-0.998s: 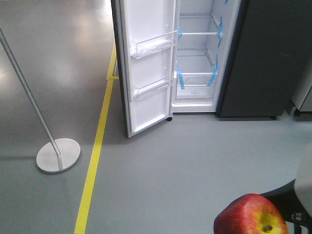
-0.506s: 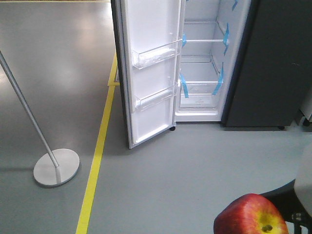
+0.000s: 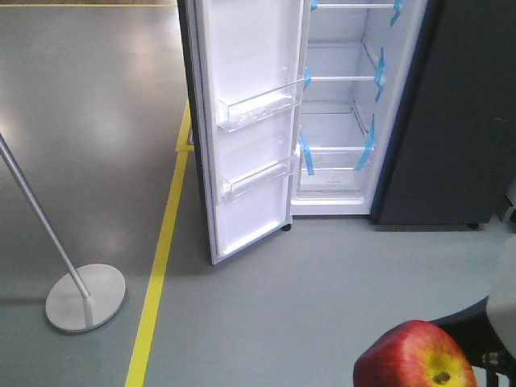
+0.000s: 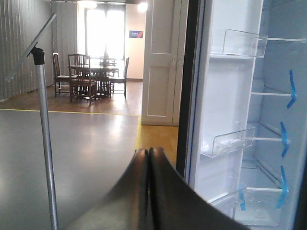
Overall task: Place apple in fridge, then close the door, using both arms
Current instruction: 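Drive the base toward the open white refrigerator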
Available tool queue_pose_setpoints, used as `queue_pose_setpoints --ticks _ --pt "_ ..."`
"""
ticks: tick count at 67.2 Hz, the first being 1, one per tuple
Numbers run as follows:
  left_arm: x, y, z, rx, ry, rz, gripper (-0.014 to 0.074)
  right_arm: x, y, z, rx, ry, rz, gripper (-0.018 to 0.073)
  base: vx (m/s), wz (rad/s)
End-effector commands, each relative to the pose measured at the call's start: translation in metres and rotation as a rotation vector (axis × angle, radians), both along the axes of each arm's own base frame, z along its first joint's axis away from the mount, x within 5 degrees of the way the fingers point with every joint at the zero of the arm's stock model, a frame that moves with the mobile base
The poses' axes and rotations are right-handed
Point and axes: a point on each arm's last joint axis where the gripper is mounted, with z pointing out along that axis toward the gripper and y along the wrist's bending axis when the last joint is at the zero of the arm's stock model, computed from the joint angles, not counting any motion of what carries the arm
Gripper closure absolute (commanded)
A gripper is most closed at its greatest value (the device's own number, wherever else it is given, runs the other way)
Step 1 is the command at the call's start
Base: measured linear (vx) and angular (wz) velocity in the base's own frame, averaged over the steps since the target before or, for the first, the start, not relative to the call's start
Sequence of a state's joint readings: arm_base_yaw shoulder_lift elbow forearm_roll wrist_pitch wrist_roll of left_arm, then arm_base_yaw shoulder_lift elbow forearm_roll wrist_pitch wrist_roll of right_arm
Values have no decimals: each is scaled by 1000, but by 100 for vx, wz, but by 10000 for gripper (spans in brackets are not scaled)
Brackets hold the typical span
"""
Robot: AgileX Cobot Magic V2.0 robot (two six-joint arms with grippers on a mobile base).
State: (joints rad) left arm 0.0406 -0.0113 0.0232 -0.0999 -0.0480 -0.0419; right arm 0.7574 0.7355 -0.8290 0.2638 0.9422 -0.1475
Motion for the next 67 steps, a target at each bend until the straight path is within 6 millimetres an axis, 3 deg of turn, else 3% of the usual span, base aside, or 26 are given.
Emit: queue_pose_setpoints --ticks 1,67 --pt "-3 1 12 -9 -98 5 603 2 1 13 68 -63 -8 445 16 -3" --pt "-3 1 12 -9 -98 5 603 2 1 13 67 -62 -8 445 15 2"
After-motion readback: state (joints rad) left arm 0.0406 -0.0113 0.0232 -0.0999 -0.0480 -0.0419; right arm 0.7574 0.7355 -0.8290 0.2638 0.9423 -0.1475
